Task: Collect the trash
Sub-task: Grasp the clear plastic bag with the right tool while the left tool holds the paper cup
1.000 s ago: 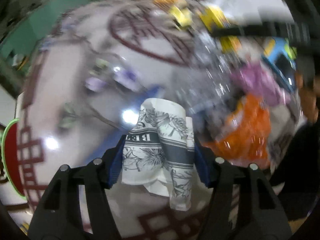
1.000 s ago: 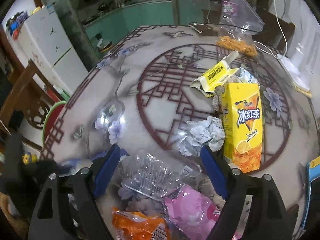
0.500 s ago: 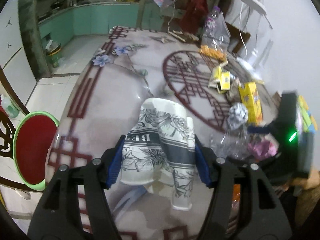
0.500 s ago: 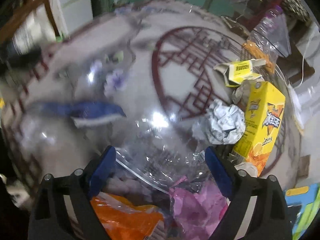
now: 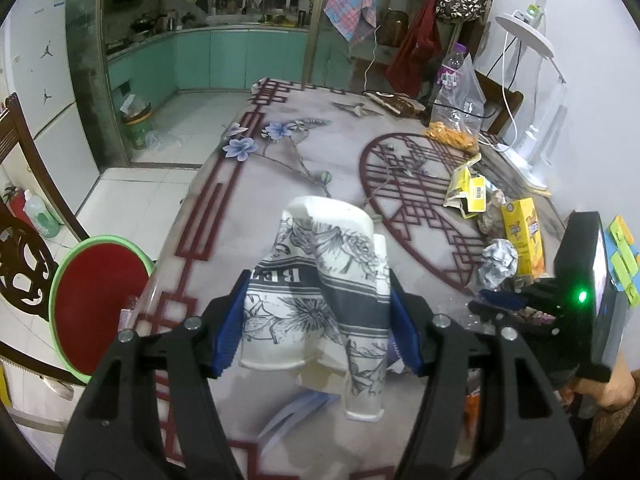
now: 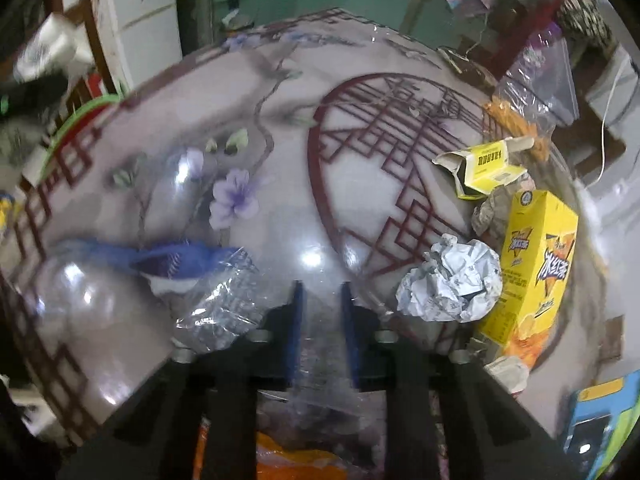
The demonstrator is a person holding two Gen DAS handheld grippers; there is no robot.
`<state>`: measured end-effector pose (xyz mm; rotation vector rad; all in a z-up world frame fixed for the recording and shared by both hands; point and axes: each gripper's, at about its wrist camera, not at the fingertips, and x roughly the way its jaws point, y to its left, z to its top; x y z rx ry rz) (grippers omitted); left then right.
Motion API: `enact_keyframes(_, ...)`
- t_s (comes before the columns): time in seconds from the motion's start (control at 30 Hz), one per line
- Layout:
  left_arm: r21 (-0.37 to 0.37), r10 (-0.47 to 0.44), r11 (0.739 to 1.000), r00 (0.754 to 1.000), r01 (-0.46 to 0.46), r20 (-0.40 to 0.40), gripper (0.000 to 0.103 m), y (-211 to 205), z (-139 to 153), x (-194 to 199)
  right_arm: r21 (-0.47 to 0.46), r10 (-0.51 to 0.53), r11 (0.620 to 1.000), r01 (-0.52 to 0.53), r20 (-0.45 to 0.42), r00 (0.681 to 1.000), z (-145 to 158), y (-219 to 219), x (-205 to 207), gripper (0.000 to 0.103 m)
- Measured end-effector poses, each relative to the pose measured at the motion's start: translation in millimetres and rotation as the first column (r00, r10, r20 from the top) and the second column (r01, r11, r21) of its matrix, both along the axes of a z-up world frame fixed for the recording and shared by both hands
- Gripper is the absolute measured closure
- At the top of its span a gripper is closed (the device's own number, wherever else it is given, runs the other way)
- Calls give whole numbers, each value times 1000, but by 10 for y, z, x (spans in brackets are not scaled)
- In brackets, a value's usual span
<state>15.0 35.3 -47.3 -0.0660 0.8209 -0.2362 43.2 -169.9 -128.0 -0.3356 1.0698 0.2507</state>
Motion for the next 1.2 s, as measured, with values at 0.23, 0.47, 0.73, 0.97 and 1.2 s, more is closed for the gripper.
enact_keyframes(0.23,7,-2,1000,1000,2,4,42,3,21,-18,106,-25,994,22,34,999,208,-42,7,91)
enact_keyframes(0.47,8,-4,1000,1000,4,-5,42,-1,1,-9,112,14,994,-19,43,999,216,43,-65,43)
enact_keyframes(0.73,16,-22,1000,999,23,-33,41,-58,-66,12,203,-4,979,3,2,1000,125,87,-25,14)
enact_keyframes(0.97,13,-24,1000,999,24,-25,41,-62,-61,-3,179,-26,983,30,-25,999,-25,188,60,10)
enact_keyframes(1.2,12,-26,1000,999,26,-23,41,-69,-64,1,78,-7,997,8,-12,1000,-104,293,93,8)
